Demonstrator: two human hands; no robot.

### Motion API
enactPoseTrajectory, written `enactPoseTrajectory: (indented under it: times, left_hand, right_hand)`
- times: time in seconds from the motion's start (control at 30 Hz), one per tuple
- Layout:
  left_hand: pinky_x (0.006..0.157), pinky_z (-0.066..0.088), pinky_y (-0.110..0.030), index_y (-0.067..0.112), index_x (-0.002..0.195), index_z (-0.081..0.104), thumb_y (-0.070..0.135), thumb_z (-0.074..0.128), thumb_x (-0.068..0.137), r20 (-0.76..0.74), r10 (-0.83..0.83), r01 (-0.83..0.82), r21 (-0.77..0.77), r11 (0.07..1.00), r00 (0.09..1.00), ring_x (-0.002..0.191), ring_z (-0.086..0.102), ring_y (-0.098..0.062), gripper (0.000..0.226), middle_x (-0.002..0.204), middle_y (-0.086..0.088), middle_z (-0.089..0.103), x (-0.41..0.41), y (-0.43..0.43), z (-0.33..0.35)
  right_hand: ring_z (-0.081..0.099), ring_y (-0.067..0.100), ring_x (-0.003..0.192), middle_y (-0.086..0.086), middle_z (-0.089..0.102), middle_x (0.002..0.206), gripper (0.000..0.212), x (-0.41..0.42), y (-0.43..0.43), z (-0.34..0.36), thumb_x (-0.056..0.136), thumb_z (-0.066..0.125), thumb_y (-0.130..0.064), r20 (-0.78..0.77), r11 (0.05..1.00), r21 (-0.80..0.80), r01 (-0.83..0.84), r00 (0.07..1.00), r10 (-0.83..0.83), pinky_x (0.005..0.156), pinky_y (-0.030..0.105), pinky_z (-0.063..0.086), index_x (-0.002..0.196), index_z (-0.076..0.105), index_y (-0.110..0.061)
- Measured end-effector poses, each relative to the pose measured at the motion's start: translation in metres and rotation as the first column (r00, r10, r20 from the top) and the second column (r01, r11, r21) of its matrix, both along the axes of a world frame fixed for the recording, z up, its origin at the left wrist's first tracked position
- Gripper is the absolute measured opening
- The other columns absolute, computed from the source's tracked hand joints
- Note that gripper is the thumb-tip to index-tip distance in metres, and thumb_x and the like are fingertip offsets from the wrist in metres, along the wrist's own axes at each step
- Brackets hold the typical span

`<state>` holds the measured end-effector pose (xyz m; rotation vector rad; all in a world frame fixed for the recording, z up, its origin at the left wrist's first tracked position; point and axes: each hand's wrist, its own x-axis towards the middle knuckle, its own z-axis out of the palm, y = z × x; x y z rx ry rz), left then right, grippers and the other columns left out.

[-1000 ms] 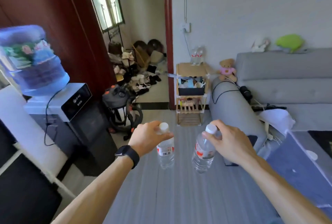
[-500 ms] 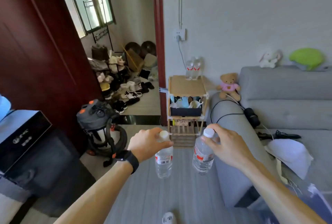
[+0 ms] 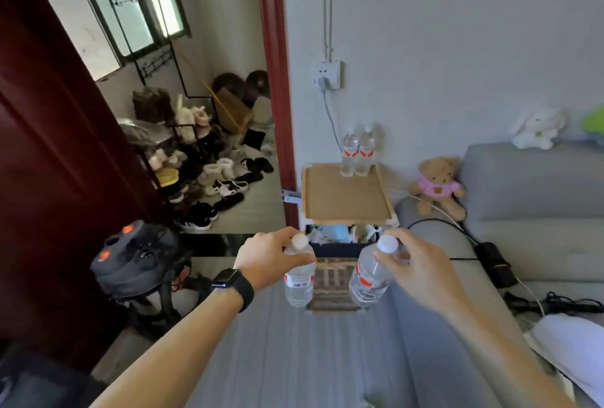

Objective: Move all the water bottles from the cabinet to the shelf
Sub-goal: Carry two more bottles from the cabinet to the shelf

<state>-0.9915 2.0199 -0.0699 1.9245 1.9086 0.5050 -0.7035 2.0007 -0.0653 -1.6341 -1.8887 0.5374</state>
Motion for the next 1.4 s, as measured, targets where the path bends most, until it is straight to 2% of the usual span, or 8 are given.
enactPoseTrajectory:
  times: [0.2,0.37,0.5,0.63,0.77,0.93,1.13,1.4]
  left_hand:
    - [0.059,0.039,-0.013,0.066,0.083,0.052,0.089,0.058,0.054,0.120,0.039,-0.038,-0.014,0.999,0.992,0.075,0.051,0.016,0.037,0.073,0.035,0.054,-0.006,0.124,-0.015]
    - [0.068,0.044,-0.016,0.053,0.099,0.060,0.083,0.063,0.057,0.126,0.061,-0.048,-0.102,0.994,0.990,0.088,0.058,0.005,0.052,0.084,0.030,0.060,-0.004,0.220,-0.022]
    - [0.069,0.047,-0.016,0.055,0.097,0.060,0.073,0.072,0.062,0.172,0.099,-0.077,-0.134,0.988,0.980,0.085,0.060,0.006,0.041,0.086,0.031,0.062,-0.006,0.283,-0.036]
    - [0.066,0.046,-0.011,0.052,0.100,0.063,0.068,0.076,0.063,0.236,0.105,-0.065,-0.174,0.983,0.966,0.082,0.062,0.009,0.042,0.090,0.031,0.065,-0.013,0.336,-0.049]
    - [0.074,0.046,-0.016,0.049,0.091,0.065,0.062,0.080,0.064,0.219,0.001,0.045,-0.206,0.978,0.976,0.087,0.060,0.005,0.034,0.096,0.023,0.064,-0.018,0.402,-0.063]
    - [0.076,0.044,-0.023,0.037,0.108,0.069,0.060,0.081,0.064,0.191,-0.158,0.192,-0.173,0.966,0.969,0.087,0.055,-0.003,0.051,0.095,0.016,0.054,-0.025,0.480,-0.076]
    - [0.079,0.043,-0.026,0.041,0.104,0.067,0.056,0.079,0.068,0.225,-0.245,0.287,-0.180,0.941,0.943,0.090,0.056,-0.006,0.041,0.100,0.016,0.053,-0.022,0.548,-0.084]
    - [0.092,0.050,-0.034,0.033,0.110,0.070,0.035,0.085,0.072,0.318,-0.221,0.291,-0.190,0.938,0.922,0.099,0.060,-0.012,0.040,0.109,0.009,0.058,-0.024,0.596,-0.083]
  right_hand:
    - [0.065,0.007,0.081,-0.019,0.068,0.082,0.019,-0.002,0.128,-0.028,0.083,0.070,-0.048,-0.042,1.000,-0.029,-0.001,0.999,0.000,0.067,0.025,0.047,0.091,0.053,-0.050]
    - [0.062,0.007,0.080,-0.024,0.064,0.078,0.023,-0.006,0.229,-0.044,0.083,0.070,-0.046,-0.079,0.997,-0.076,-0.026,0.997,0.020,0.066,0.022,0.045,0.100,0.055,-0.043]
    - [0.061,0.006,0.084,-0.023,0.063,0.086,0.020,-0.012,0.300,-0.060,0.085,0.068,-0.048,-0.070,0.992,-0.112,-0.058,0.996,0.050,0.069,0.027,0.046,0.099,0.056,-0.042]
    - [0.057,-0.004,0.086,-0.027,0.060,0.094,0.019,-0.022,0.353,-0.075,0.083,0.062,-0.056,-0.064,0.985,-0.149,-0.083,0.995,0.074,0.068,0.016,0.038,0.097,0.049,-0.050]
    - [0.053,-0.002,0.093,-0.025,0.054,0.107,0.034,-0.030,0.407,-0.086,0.079,0.059,-0.063,-0.051,0.984,-0.147,-0.103,0.994,0.096,0.078,0.019,0.041,0.108,0.056,-0.046]
    - [0.055,-0.003,0.099,-0.030,0.051,0.110,0.034,-0.051,0.462,-0.086,0.082,0.060,-0.062,-0.030,0.979,-0.177,-0.102,0.995,0.098,0.082,0.025,0.051,0.111,0.055,-0.047]
    - [0.053,-0.001,0.098,-0.025,0.051,0.111,0.032,-0.079,0.515,-0.088,0.086,0.057,-0.060,0.051,0.982,-0.180,-0.063,0.996,0.073,0.079,0.016,0.042,0.113,0.054,-0.045]
    - [0.049,-0.001,0.095,-0.022,0.048,0.112,0.025,-0.087,0.564,-0.096,0.089,0.059,-0.050,0.018,0.975,-0.190,-0.111,0.993,0.116,0.082,0.022,0.042,0.113,0.053,-0.047]
